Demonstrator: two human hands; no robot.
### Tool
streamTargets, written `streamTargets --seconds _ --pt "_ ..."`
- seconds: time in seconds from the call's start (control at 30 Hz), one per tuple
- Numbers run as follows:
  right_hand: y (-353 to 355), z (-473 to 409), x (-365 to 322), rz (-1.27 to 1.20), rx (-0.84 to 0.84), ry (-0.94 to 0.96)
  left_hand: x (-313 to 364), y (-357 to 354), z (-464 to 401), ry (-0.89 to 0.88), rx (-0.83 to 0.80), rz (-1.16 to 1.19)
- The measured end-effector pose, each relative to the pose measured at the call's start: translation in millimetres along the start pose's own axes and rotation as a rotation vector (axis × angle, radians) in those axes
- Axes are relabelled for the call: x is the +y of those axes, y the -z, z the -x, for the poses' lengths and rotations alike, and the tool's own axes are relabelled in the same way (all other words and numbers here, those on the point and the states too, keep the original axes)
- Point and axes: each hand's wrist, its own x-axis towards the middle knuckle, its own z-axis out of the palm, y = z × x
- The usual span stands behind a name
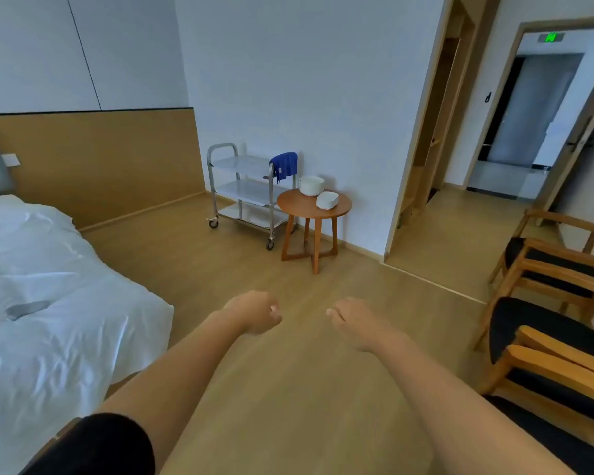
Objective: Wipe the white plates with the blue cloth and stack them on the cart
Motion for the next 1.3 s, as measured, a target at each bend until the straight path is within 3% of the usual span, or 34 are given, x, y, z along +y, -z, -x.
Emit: streamTargets --seconds 0.27,0.83,1.3 --pt "-4 -73 13 0.005 -0.03 -0.007 -18 7 -68 0.002 -0.008 0.031" --pt "-20 -347 -11 -0.002 -0.037 0.03 -159 82 -274 -0.004 0.001 0.076" --pt "-17 -553 17 -0.069 -0.051 0.048 -223 104 -456 0.033 0.004 0.081"
